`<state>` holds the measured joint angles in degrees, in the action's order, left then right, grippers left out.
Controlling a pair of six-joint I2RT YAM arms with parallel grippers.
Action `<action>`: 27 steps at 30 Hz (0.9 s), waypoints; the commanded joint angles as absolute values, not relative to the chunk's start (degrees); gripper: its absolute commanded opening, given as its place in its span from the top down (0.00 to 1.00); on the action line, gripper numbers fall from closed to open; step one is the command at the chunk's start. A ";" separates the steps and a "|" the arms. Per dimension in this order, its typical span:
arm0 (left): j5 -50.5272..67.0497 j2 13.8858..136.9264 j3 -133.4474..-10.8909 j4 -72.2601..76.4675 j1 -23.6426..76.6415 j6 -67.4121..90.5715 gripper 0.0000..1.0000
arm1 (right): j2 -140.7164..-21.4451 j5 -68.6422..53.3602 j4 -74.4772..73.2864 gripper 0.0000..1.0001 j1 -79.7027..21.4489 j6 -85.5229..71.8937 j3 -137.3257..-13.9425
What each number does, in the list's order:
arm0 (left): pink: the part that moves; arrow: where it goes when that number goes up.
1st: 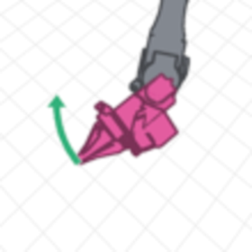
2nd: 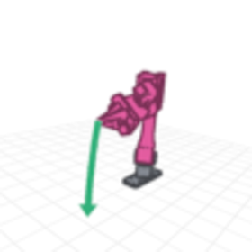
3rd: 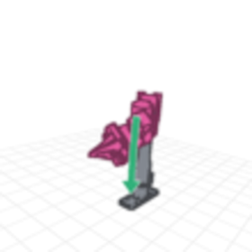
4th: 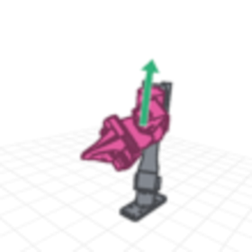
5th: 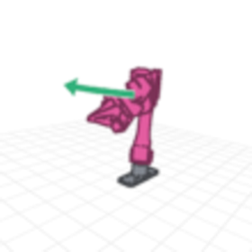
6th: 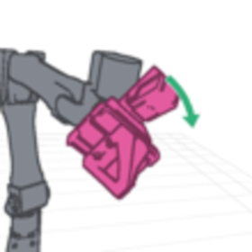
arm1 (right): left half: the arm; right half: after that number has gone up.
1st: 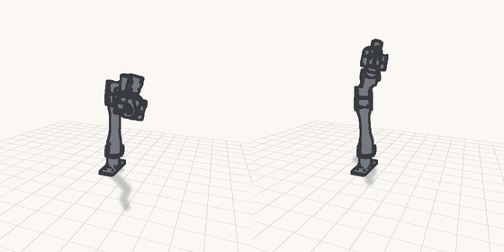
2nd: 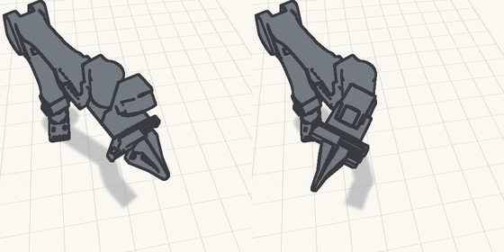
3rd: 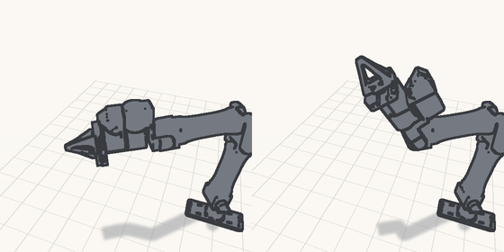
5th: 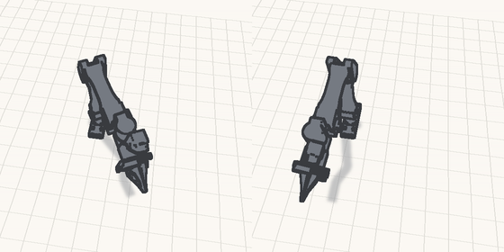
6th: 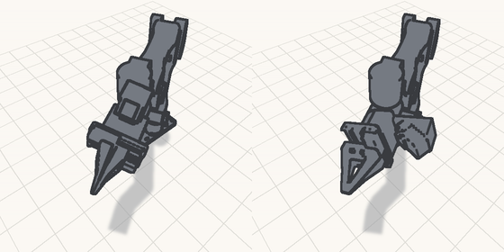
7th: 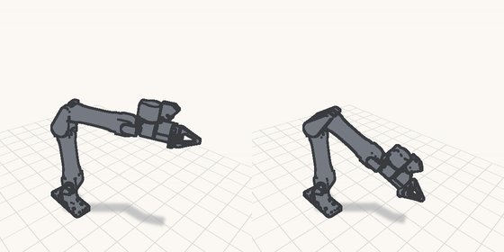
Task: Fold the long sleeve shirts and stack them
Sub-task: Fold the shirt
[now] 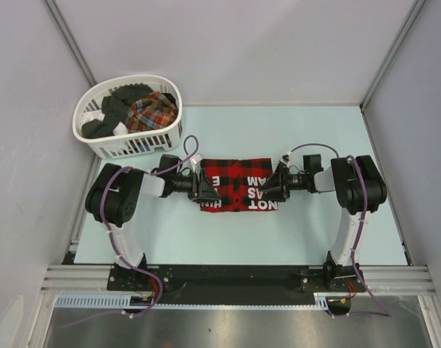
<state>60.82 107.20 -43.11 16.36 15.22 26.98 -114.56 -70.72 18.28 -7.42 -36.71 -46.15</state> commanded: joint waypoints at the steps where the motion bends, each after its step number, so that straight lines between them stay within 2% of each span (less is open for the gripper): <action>1: 53.87 105.31 -39.38 12.04 12.49 23.55 0.27 | -116.55 -59.33 4.77 0.33 -3.16 -22.52 -48.59; 5: 56.69 96.08 -36.83 10.73 11.43 22.94 0.28 | -108.49 -55.91 -6.13 0.38 -4.83 -15.13 -56.22; 9: 58.35 87.82 -36.12 10.81 4.33 25.74 0.29 | -102.14 -49.14 -16.31 0.54 -9.04 -8.19 -62.20; 13: 61.00 82.45 -38.75 6.96 -5.26 23.48 0.30 | -98.79 -44.74 -18.46 0.57 -15.45 -6.05 -64.60; 15: 60.47 79.90 -39.20 1.59 -5.45 19.17 0.28 | -99.14 -44.82 -15.49 0.57 -17.39 -7.99 -64.95; 21: 57.75 73.67 -38.58 0.44 -7.02 17.23 0.24 | -102.65 -38.69 -13.18 0.57 -27.75 -6.43 -70.57; 27: 55.02 70.84 -43.32 -11.59 -13.16 12.31 0.16 | -108.80 -23.58 -15.91 0.58 -42.33 4.64 -78.83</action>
